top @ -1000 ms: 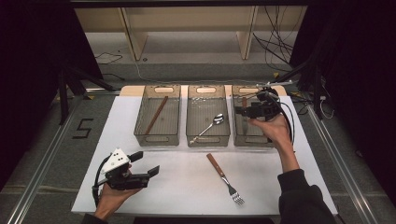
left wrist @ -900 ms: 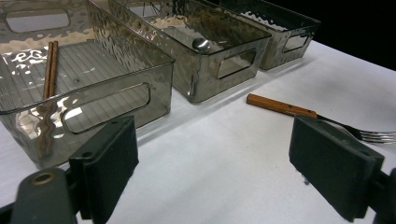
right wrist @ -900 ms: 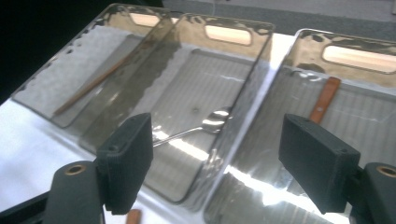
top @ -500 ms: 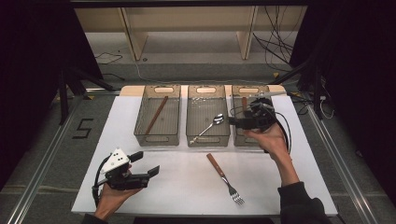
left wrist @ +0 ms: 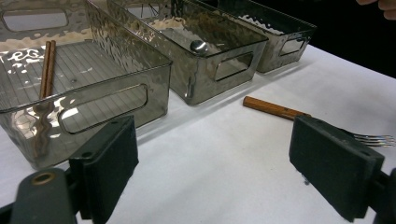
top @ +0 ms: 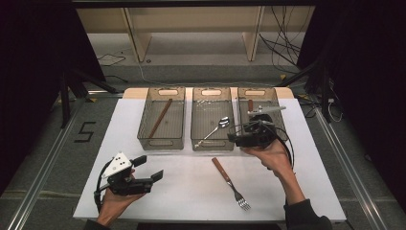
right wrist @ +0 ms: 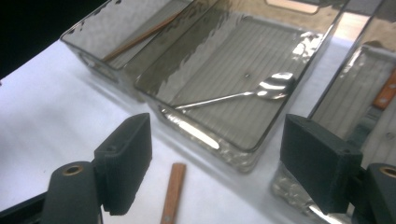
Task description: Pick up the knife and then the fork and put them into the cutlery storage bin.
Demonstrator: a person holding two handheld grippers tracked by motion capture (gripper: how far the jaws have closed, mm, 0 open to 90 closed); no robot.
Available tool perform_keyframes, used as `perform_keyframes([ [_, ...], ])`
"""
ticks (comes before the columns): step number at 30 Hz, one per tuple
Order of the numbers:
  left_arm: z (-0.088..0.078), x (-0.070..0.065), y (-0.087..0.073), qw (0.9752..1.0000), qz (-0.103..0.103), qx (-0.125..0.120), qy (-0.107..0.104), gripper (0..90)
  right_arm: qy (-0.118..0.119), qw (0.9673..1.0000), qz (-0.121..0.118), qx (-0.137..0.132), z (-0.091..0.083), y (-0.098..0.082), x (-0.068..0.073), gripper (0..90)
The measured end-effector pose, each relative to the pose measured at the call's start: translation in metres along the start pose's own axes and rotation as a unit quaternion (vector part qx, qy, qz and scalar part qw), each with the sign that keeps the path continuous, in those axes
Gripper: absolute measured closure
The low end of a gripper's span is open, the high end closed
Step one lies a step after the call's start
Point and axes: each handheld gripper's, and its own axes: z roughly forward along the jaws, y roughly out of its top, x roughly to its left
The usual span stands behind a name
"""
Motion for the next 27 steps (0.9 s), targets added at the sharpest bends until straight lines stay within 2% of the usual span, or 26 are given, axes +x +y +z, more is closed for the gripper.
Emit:
perform_keyframes([
  [6,0.000,0.000,0.000,1.0000,-0.004,-0.002,0.002,15.0,0.010,0.9999,-0.004,0.011,0.005,-0.014,0.008,25.7],
  [13,0.000,0.001,-0.001,1.0000,0.000,0.002,0.003,15.0,0.020,0.9993,-0.017,0.028,0.010,-0.020,0.018,25.3],
  [21,-0.001,0.001,-0.001,1.0000,0.000,0.001,0.003,15.0,0.029,0.9969,-0.033,0.065,0.022,-0.030,0.030,25.0],
  [27,-0.001,0.001,-0.001,1.0000,0.000,0.001,0.002,15.0,0.034,0.9954,-0.039,0.081,0.028,-0.035,0.037,25.0],
])
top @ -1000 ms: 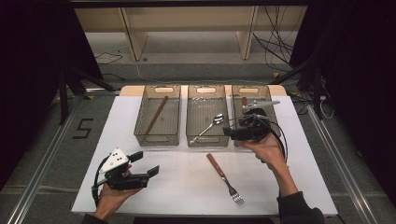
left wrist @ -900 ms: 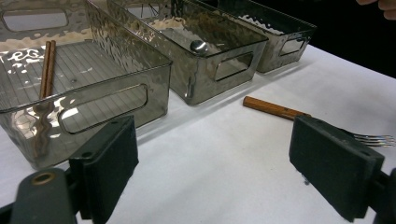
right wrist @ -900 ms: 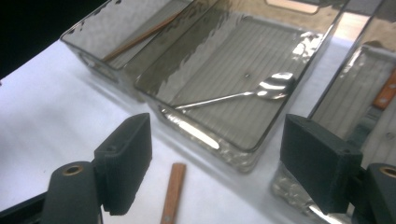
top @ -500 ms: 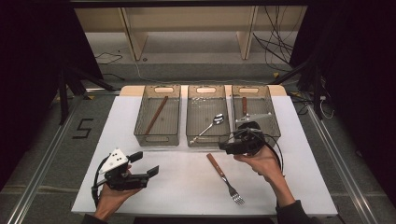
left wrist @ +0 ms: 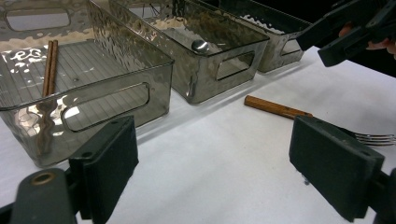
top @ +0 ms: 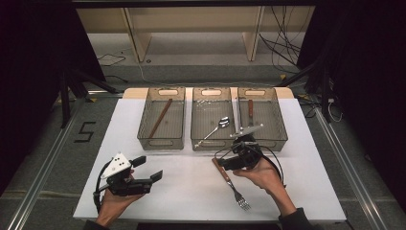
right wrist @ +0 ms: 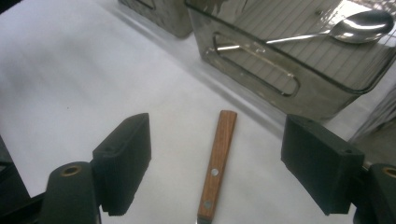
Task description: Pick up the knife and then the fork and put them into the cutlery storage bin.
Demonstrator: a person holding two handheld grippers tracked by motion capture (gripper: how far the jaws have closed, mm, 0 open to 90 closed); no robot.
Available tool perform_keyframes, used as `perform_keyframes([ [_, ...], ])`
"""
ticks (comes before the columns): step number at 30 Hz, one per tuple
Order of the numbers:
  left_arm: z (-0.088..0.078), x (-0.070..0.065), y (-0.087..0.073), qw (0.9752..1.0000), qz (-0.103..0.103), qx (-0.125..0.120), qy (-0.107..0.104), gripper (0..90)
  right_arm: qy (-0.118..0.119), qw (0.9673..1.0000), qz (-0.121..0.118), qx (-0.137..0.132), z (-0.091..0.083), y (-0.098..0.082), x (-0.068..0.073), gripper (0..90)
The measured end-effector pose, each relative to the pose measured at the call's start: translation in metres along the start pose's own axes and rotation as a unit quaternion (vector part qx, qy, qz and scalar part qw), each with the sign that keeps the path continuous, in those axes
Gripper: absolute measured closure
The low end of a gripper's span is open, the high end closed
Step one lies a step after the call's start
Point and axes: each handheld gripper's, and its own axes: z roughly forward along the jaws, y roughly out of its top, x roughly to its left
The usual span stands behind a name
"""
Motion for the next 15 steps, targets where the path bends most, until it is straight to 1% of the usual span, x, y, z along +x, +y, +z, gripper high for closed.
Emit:
perform_keyframes([
  [3,0.000,0.000,0.000,1.0000,0.001,0.001,0.000,15.1,0.003,0.9999,0.002,0.014,0.003,-0.002,0.003,24.9],
  [4,0.000,0.000,0.000,1.0000,0.000,0.001,0.000,15.0,0.002,0.9998,-0.001,0.020,0.005,-0.003,0.003,24.8],
  [7,0.000,0.000,0.000,1.0000,0.001,0.001,0.000,15.0,-0.009,0.9991,-0.007,0.042,0.011,-0.006,0.006,24.8],
  [10,0.000,0.000,0.000,1.0000,0.001,0.002,0.000,15.0,-0.013,0.9978,-0.012,0.064,0.018,-0.010,0.007,25.3],
  [13,0.000,0.000,0.000,1.0000,0.001,0.002,-0.001,15.0,-0.020,0.9957,-0.019,0.088,0.024,-0.013,0.009,26.1],
  [15,0.000,0.000,0.000,1.0000,0.000,0.001,-0.001,15.0,-0.021,0.9946,-0.017,0.101,0.028,-0.014,0.010,27.6],
])
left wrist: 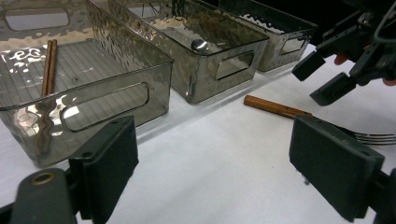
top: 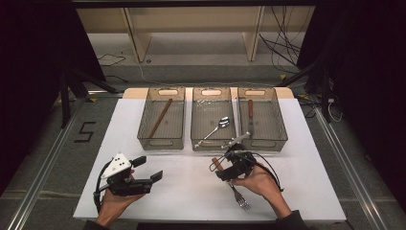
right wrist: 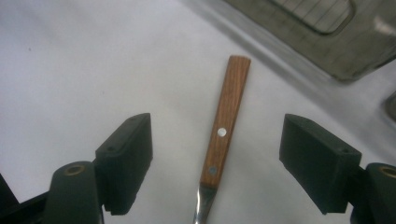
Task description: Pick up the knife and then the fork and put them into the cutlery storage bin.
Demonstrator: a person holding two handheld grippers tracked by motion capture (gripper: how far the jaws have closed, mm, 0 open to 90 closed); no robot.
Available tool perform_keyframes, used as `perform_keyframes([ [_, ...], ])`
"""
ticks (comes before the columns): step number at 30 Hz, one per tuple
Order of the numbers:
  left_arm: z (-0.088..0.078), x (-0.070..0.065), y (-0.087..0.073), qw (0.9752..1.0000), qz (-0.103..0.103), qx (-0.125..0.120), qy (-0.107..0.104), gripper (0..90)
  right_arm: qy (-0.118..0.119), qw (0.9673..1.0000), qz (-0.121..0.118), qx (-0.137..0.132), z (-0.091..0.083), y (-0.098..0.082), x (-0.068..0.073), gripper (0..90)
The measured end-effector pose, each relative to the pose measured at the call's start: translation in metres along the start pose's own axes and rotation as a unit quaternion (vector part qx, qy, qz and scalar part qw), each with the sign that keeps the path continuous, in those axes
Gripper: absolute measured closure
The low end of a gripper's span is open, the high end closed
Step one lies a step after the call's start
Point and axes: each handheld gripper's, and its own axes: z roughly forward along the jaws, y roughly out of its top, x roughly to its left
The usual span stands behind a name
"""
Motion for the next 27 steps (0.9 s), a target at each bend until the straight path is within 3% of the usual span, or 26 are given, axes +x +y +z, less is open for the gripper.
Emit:
perform_keyframes([
  [14,0.000,-0.001,0.000,1.0000,-0.001,-0.001,-0.002,15.0,-0.003,0.9984,-0.002,0.057,0.017,-0.007,-0.001,38.5],
  [27,0.001,-0.001,0.000,1.0000,0.001,-0.002,-0.003,15.0,-0.006,0.9959,-0.012,0.089,0.023,-0.009,0.000,52.7],
])
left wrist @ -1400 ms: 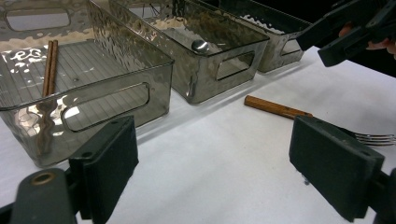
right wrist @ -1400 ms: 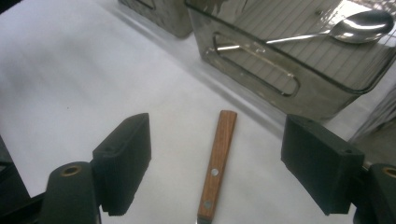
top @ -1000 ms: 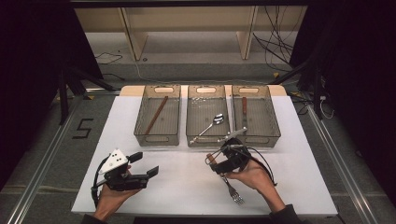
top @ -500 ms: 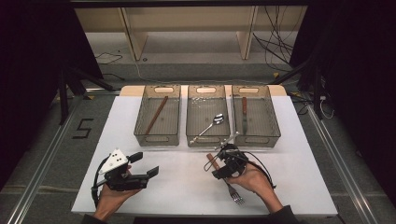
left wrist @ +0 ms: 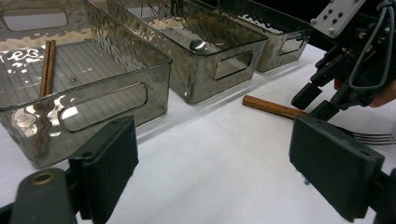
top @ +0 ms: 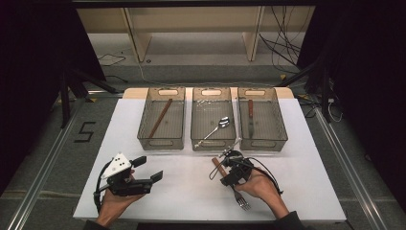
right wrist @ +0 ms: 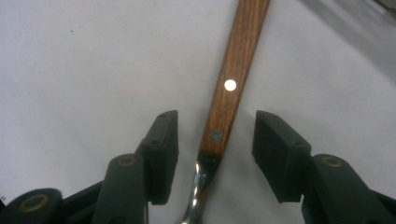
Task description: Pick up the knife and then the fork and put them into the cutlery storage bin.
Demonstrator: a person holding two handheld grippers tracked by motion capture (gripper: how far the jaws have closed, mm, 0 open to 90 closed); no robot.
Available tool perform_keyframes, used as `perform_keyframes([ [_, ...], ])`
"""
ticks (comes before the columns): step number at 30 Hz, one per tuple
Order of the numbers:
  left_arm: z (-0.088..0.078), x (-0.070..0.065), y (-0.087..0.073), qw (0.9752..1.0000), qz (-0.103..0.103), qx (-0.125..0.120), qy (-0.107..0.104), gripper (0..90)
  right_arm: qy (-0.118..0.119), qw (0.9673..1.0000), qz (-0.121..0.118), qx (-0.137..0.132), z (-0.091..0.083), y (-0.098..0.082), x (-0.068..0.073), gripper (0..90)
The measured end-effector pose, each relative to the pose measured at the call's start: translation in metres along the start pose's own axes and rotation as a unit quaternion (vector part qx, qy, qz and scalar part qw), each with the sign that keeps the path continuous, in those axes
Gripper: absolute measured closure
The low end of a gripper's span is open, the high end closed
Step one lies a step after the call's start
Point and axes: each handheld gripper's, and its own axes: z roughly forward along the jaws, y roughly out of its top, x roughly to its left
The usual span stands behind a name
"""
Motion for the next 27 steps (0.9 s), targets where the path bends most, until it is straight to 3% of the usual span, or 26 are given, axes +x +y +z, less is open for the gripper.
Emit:
perform_keyframes([
  [16,0.0009,-0.0016,-0.0003,1.0000,0.003,0.004,-0.003,15.1,-0.026,0.9993,-0.018,0.020,0.0036,0.0014,0.0039,65.6],
  [27,0.0011,-0.0021,-0.0003,1.0000,0.007,0.002,-0.003,15.1,-0.025,0.9990,-0.019,0.031,0.0042,0.0045,0.0037,71.9],
])
